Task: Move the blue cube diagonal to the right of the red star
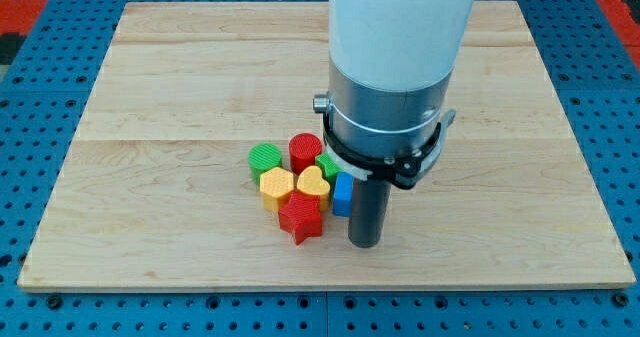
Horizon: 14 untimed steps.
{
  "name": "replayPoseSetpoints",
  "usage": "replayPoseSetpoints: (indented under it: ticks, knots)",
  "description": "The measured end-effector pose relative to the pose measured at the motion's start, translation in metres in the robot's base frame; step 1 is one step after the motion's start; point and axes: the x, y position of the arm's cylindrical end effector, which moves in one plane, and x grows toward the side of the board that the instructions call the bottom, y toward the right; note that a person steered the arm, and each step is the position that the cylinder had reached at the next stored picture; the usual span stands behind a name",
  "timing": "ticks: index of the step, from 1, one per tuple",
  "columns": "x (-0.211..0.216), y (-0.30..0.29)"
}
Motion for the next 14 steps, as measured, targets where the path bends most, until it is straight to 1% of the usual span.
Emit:
replayPoseSetpoints:
  ticks: [1,2,3,4,5,6,7,8,9,10,11,12,13,14]
  knots:
    - [0.024,-0.008]
    - [0.032,-0.073]
    - [0.027,-0.101]
    - [-0.004,-0.102]
    - [-0.029,-0.066]
    - [-0.032,-0.011]
    - [-0.053,0.009]
    - [-0.078,0.008]
    - [-0.084,0.081]
    - [-0.086,0.140]
    - [-0.105,0.131]
    - [-0.120,0.187]
    - [-0.093,0.203]
    - [-0.067,0.192]
